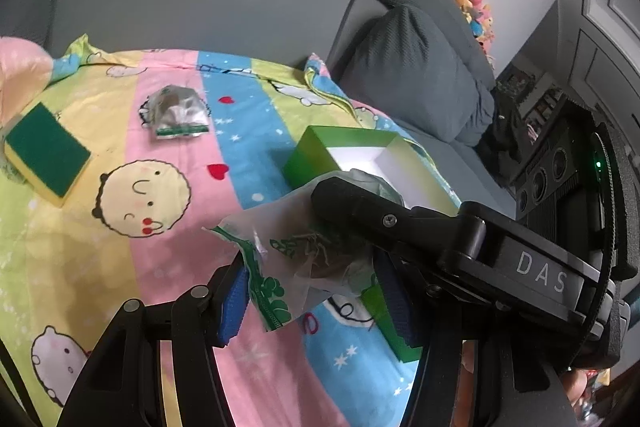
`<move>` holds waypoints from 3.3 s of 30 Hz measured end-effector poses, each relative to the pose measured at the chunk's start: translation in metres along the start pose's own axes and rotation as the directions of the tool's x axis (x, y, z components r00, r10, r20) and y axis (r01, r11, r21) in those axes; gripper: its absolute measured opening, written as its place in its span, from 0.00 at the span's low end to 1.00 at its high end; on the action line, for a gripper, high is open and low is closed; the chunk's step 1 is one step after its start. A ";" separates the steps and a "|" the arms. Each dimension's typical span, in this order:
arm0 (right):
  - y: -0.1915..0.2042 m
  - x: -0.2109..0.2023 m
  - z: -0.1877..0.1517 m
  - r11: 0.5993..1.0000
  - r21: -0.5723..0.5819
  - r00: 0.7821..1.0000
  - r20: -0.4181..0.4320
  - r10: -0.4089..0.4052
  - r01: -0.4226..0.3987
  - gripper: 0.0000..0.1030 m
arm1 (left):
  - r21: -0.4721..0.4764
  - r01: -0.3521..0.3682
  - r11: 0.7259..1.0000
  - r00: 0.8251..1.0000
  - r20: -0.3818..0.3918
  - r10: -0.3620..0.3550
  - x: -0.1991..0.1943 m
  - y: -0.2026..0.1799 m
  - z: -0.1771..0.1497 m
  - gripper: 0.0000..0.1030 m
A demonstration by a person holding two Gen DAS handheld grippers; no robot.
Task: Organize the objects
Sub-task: 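Lift the plastic bag with the right gripper toward the box, then carry the clear green-zip bag in the right gripper down into the green box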
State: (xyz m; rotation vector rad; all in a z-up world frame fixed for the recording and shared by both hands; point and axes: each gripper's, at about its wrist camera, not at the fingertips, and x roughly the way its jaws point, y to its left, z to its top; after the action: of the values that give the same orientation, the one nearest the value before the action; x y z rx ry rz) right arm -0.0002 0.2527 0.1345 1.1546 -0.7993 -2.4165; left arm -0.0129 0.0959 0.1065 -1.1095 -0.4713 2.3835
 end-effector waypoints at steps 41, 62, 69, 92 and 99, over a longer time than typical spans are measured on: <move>-0.087 -0.060 0.013 0.960 0.272 0.978 0.170 -0.117 0.068 0.55 | 0.172 0.104 0.980 0.990 -0.109 -0.086 0.071 -0.081 0.007 0.58; -0.112 -0.070 0.012 0.937 0.325 0.968 0.166 -0.187 0.125 0.56 | 0.166 0.144 0.976 0.981 -0.154 -0.118 0.094 -0.096 -0.001 0.58; -0.117 -0.070 0.011 0.930 0.343 0.967 0.163 -0.197 0.132 0.56 | 0.165 0.145 0.976 0.980 -0.159 -0.119 0.098 -0.097 -0.003 0.58; -0.122 -0.086 0.009 0.924 0.357 0.955 0.197 -0.220 0.139 0.56 | 0.192 0.167 0.967 0.978 -0.157 -0.138 0.101 -0.113 -0.003 0.58; -0.124 -0.087 0.010 0.925 0.357 0.956 0.202 -0.213 0.131 0.56 | 0.196 0.165 0.967 0.978 -0.158 -0.135 0.102 -0.114 -0.002 0.58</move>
State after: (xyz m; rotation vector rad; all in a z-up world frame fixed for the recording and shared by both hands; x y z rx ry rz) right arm 0.0368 0.3986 0.1139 1.1055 -1.2832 -2.6722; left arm -0.0387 0.2463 0.0975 -1.0983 -0.2403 2.1477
